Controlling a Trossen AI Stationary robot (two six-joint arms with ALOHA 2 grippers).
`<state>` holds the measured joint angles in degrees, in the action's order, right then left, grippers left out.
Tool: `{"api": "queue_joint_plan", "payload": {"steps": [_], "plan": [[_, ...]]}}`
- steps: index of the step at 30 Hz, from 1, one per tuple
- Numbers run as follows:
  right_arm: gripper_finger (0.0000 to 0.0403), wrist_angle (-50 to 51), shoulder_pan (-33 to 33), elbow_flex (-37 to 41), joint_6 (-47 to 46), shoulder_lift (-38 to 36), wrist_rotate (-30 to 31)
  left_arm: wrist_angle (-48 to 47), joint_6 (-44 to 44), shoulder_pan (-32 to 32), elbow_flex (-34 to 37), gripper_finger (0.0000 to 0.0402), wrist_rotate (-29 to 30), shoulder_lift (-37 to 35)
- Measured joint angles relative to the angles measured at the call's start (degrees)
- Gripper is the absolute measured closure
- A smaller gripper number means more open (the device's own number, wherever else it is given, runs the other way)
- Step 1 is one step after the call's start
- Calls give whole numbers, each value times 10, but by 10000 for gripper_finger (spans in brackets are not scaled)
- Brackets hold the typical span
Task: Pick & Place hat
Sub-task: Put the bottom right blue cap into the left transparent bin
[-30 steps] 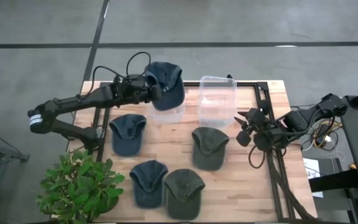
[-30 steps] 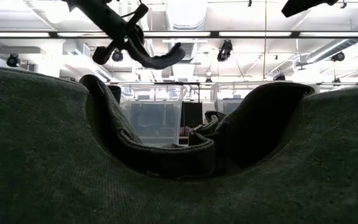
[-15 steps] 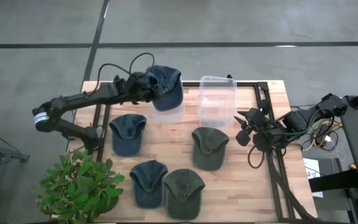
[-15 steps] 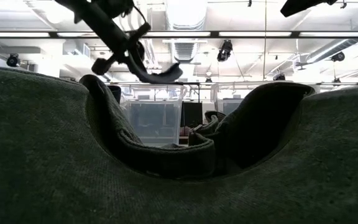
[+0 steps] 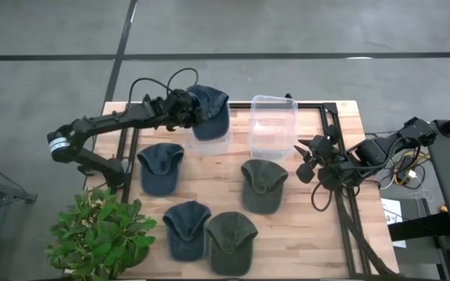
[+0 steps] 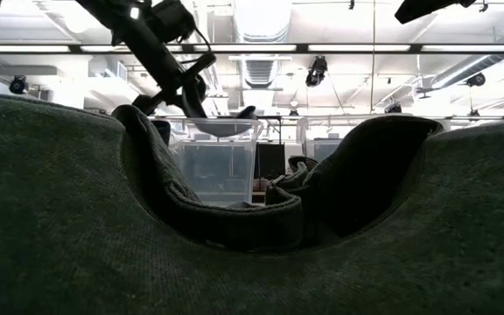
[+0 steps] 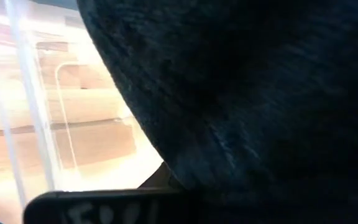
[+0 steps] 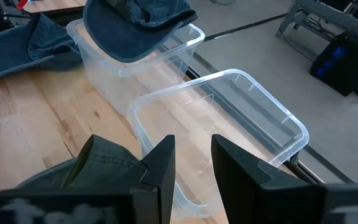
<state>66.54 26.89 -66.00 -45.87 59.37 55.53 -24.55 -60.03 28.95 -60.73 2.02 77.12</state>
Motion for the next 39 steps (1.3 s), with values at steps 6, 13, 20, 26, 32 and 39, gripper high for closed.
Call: {"api": "queue_joint_plan", "payload": {"steps": [6,13,20,26,32,39], "plan": [[311,0,0,0,2,0,0,0,0,1,0,371,0,-1],[313,0,0,0,4,0,0,0,0,2,0,369,0,-1],[317,0,0,0,4,0,0,1,14,2,0,366,2,-1],[321,0,0,0,4,0,0,0,4,2,0,364,3,0],[314,0,0,0,4,0,0,0,3,2,0,364,3,0],[321,0,0,0,4,0,0,1,19,2,0,361,4,0]]}}
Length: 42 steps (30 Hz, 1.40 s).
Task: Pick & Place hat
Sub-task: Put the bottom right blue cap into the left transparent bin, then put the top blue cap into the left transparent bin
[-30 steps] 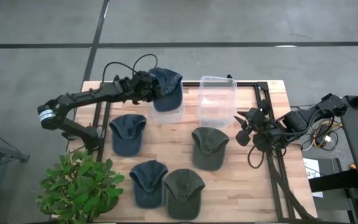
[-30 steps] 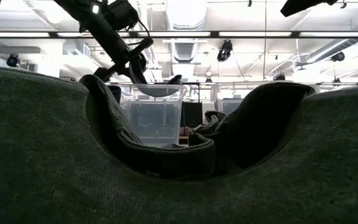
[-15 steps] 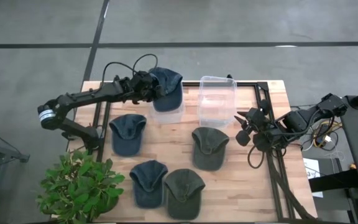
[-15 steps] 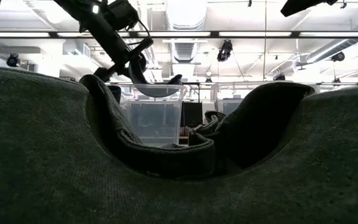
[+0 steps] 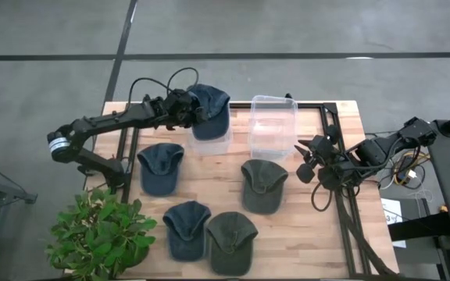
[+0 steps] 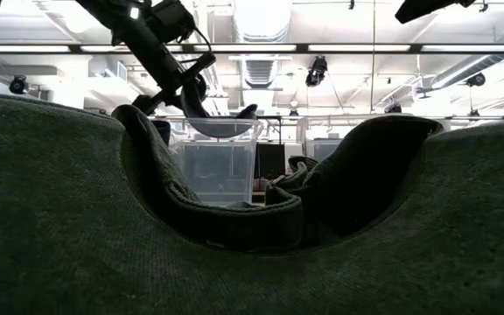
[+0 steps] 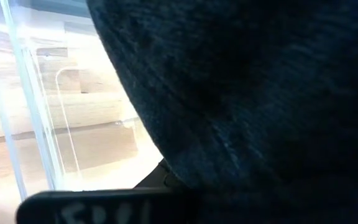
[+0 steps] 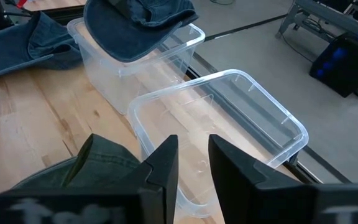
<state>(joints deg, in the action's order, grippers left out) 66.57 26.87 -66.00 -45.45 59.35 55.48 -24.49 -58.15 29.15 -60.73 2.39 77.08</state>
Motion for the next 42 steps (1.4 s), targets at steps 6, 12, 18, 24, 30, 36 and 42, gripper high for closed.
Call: {"api": "queue_joint_plan", "payload": {"steps": [6,12,18,24,30,36,42], "plan": [[325,0,0,0,0,0,0,0,11,0,0,326,0,0],[319,0,0,0,0,0,0,0,22,0,0,271,0,0],[317,0,0,0,0,0,0,-10,56,7,-2,251,0,-2],[326,0,0,0,0,0,-1,-66,76,23,-22,250,0,-3],[326,0,0,0,0,0,-1,-147,107,39,-70,250,0,-3],[321,0,0,0,0,0,-1,-238,154,64,-146,250,2,-4],[329,0,0,0,0,0,-1,-251,188,71,-191,251,3,-4]]}}
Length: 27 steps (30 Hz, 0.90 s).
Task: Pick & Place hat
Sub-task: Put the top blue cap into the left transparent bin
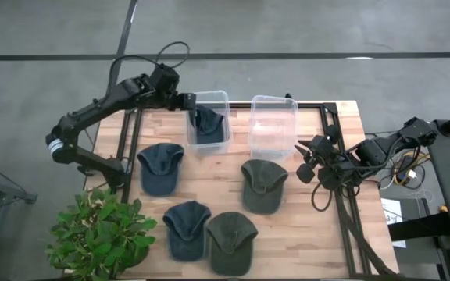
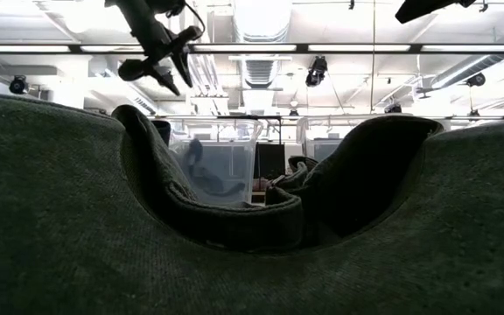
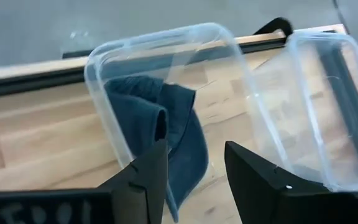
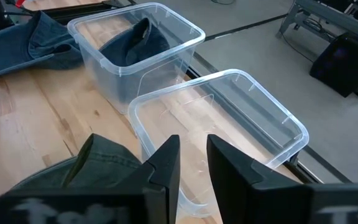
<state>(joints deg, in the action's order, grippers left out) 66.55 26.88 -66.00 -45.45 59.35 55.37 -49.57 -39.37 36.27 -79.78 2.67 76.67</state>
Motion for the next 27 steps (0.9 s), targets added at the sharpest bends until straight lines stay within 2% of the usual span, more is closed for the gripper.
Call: {"api": "queue_joint_plan", "payload": {"steps": [6,11,14,18,20,23,27], "plan": [[327,0,0,0,0,0,0,-46,15,-1,5,251,-9,2],[321,0,0,0,-4,0,-1,-180,44,-20,5,251,-54,-3],[322,0,0,0,-5,0,-1,-283,-2,-51,5,251,-52,-5],[328,0,0,0,-6,0,-1,-404,-98,-102,5,251,-11,-7],[330,0,0,0,-6,0,-1,-402,-141,-125,13,251,10,-14],[328,0,0,0,-7,0,-1,-377,-178,-148,31,251,10,-22],[323,0,0,0,-7,0,-1,-406,-232,-159,68,251,9,-21]]}}
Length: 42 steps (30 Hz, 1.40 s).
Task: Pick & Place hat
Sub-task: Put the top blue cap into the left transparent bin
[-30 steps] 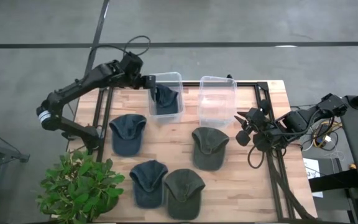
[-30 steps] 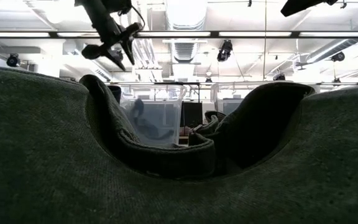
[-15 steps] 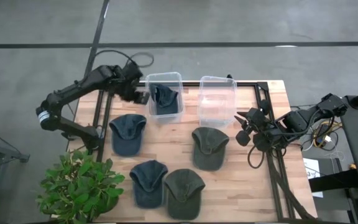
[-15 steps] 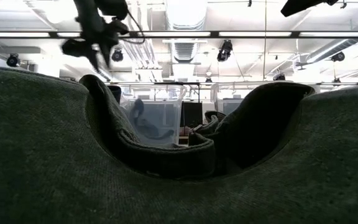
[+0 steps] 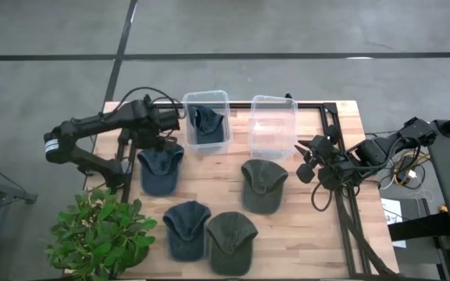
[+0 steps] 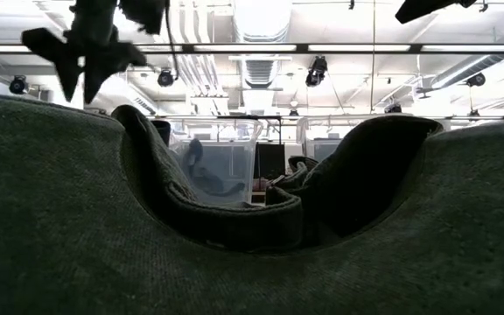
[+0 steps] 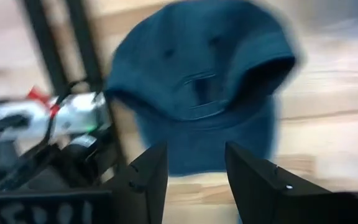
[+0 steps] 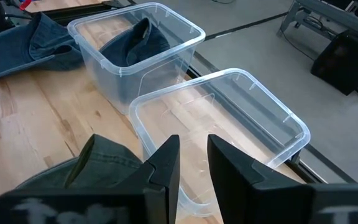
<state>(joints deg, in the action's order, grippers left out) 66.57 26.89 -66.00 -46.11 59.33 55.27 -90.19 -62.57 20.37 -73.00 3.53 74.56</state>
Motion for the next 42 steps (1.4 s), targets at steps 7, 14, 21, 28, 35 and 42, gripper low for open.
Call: {"api": "queue_joint_plan", "payload": {"steps": [7,14,21,28,35,42], "plan": [[325,0,0,0,1,0,0,2,-51,0,125,251,-32,-7],[333,1,0,0,2,0,0,37,-66,0,252,251,-91,-7],[326,1,0,0,2,0,0,124,-66,0,314,251,-109,-8],[326,1,0,0,0,0,0,132,-59,0,311,251,-102,-17],[329,1,0,0,0,0,0,144,-84,0,311,251,-101,-23],[321,0,0,0,0,0,0,160,-135,0,311,251,-121,-23]]}}
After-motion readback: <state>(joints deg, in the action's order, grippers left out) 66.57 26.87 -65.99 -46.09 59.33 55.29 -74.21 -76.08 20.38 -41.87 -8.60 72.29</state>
